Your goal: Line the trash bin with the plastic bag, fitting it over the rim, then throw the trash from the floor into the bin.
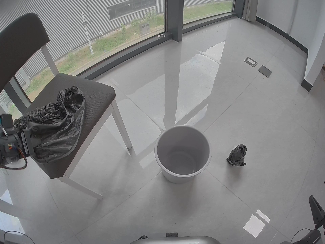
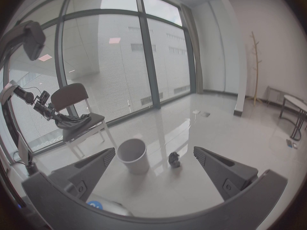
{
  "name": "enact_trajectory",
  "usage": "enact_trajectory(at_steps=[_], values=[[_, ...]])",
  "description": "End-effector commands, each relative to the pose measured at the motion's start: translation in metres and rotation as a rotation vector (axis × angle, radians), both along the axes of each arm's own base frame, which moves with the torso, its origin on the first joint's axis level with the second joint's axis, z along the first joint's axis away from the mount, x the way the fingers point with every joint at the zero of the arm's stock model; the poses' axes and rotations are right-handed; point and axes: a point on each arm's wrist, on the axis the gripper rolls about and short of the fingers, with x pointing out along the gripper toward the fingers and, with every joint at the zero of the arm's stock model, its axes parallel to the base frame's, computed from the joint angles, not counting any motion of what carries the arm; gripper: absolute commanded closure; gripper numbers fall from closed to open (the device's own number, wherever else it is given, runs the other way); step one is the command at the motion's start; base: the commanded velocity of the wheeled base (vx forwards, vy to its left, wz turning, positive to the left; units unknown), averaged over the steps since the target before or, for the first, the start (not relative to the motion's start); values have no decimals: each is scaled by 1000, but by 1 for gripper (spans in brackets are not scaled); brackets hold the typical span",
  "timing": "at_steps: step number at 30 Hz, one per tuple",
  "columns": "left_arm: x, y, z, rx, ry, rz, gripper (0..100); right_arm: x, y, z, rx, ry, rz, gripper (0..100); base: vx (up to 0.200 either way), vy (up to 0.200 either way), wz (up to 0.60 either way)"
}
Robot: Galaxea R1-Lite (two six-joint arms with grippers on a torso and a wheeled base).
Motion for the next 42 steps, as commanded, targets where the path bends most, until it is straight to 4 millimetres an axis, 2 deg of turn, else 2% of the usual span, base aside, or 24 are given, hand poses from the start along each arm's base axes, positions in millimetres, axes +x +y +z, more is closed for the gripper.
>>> enact_trajectory(at_steps=[1, 4, 7, 12, 15, 18, 20, 22, 27, 29, 33, 39, 41, 42], values=[[-23, -40, 69, 92, -200, -358, 100, 51, 6, 16, 22, 381, 110, 0, 0, 0, 0], [-16, -58, 86, 81, -250, -454, 100, 76, 11, 31, -33, 430, 145, 0, 0, 0, 0], [-17, -72, 101, 57, -297, -534, 100, 103, 16, 52, -58, 438, 156, 0, 0, 0, 0], [-26, -85, 106, 22, -313, -632, 100, 138, 22, 65, -60, 481, 154, 0, 0, 0, 0], [-32, -97, 107, -12, -316, -700, 100, 151, 25, 72, -62, 482, 171, 0, 0, 0, 0], [-29, -110, 109, -52, -334, -714, 100, 161, 38, 76, -73, 491, 246, 0, 0, 0, 0], [-28, -114, 109, -58, -343, -711, 100, 165, 43, 76, -77, 499, 266, 0, 0, 0, 0], [-24, -126, 110, -67, -367, -701, 100, 178, 56, 73, -95, 532, 318, 0, 0, 0, 0], [-19, -136, 111, -64, -363, -686, 100, 190, 82, 68, -113, 515, 411, 0, 0, 0, 0], [-21, -137, 113, -79, -365, -689, 100, 195, 89, 65, -118, 515, 431, 0, 0, 0, 0], [-28, -136, 119, -112, -378, -707, 100, 218, 109, 50, -129, 504, 470, 0, 0, 0, 0], [-31, -134, 122, -146, -380, -702, 100, 252, 134, 42, -117, 433, 490, 0, 0, 0, 0], [-32, -134, 123, -157, -380, -705, 100, 256, 137, 42, -118, 433, 495, 0, 0, 0, 0], [-35, -134, 126, -173, -384, -709, 100, 265, 146, 40, -120, 434, 507, 0, 0, 0, 0]])
